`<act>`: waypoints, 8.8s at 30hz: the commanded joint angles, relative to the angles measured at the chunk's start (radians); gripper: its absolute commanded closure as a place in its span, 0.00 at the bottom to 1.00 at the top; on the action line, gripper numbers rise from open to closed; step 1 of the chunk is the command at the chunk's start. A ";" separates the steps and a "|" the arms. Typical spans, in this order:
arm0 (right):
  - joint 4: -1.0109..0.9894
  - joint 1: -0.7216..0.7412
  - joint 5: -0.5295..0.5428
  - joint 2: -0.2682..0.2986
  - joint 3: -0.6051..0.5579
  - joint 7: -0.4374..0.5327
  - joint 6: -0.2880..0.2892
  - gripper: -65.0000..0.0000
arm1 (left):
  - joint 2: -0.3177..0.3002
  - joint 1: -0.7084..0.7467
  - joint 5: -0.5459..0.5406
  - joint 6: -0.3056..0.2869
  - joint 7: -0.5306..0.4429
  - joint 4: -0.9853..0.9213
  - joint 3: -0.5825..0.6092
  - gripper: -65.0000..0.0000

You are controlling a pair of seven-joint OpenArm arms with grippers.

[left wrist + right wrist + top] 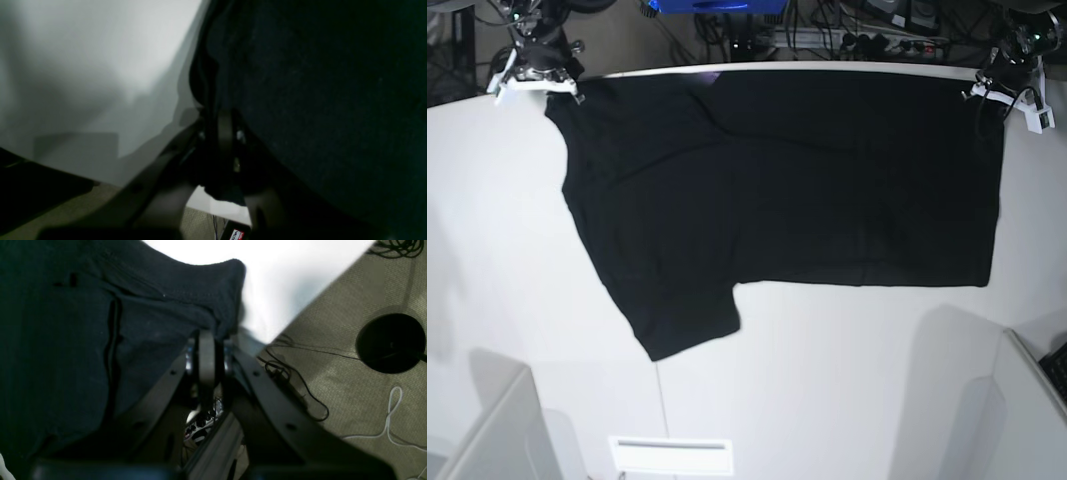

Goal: Fold the T-shirt properly
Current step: 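Drag the held shoulder edge toward the robot with both grippers, then move both grippers down to the shirt's hem corners, then grasp the hem corners with both grippers, then lift the hem and fold it over toward the shoulder edge with both grippers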

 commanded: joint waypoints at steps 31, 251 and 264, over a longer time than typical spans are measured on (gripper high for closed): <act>0.100 -0.015 0.001 -0.018 0.104 0.022 0.004 0.59 | 0.026 0.022 -0.009 -0.003 -0.019 0.143 -0.229 0.27; 0.120 0.432 0.001 0.272 -0.166 -0.329 0.084 1.00 | -0.257 -0.284 0.047 -0.083 0.150 0.178 0.105 1.00; 0.137 0.318 0.157 0.260 -0.115 -0.329 0.084 1.00 | -0.274 -0.170 0.047 -0.083 0.150 0.198 0.105 1.00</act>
